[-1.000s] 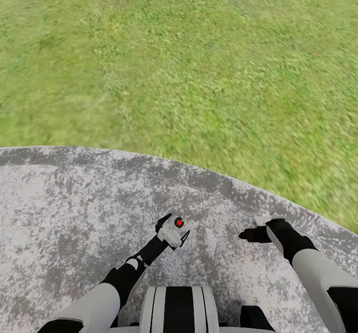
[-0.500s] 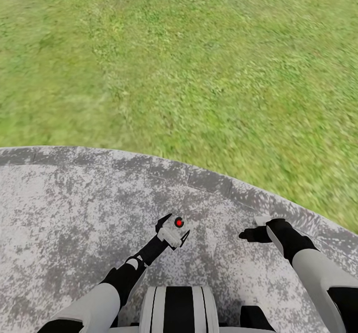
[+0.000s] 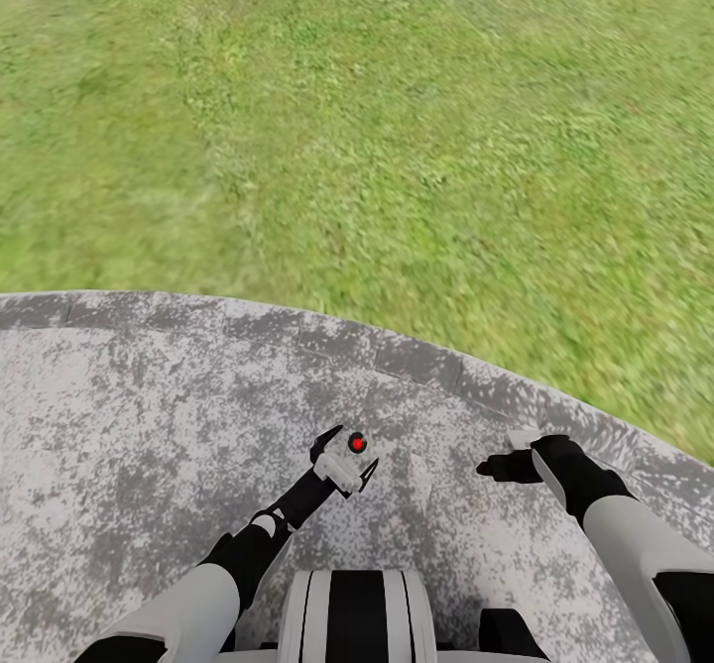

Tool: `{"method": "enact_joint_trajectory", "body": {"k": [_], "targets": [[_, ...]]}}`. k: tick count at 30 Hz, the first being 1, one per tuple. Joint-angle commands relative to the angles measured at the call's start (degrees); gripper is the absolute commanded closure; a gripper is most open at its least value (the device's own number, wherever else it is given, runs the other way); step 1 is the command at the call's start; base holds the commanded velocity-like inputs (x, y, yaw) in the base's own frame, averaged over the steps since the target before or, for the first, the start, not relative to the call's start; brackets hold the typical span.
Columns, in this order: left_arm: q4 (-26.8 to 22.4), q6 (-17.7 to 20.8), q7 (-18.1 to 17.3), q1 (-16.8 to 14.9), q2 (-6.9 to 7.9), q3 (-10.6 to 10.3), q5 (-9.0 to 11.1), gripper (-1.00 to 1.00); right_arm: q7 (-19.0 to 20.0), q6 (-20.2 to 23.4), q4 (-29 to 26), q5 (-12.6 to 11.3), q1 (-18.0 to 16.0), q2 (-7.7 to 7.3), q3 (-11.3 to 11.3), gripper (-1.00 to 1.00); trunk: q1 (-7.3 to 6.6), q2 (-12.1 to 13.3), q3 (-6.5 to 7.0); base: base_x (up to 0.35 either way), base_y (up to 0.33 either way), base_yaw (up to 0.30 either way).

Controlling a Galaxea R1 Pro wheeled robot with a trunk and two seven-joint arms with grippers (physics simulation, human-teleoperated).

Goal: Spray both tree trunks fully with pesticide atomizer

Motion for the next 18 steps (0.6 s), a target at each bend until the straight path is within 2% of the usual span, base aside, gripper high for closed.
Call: {"method": "enact_joint_trajectory", "body": {"k": [1,2,18], "targets": [[0.0,0.0,-0.01,0.0,0.0,0.0,0.0,-1.0,0.0,0.0,0.0,0.0,-0.01,0.0,0.0,-1.0,0.0,0.0,0.0,0.0,0.0,0.0],[0.0,0.0,0.01,0.0,0.0,0.0,0.0,1.0,0.0,0.0,0.0,0.01,-0.02,0.0,0.0,-1.0,0.0,0.0,0.0,0.0,0.0,0.0],[-0.02,-0.01,-0.03,0.0,0.0,0.0,0.0,1.0,-0.03,0.0,0.09,0.1,-0.02,0.0,0.01,-1.0,0.0,0.0,0.0,0.0,0.0,0.0]]}}
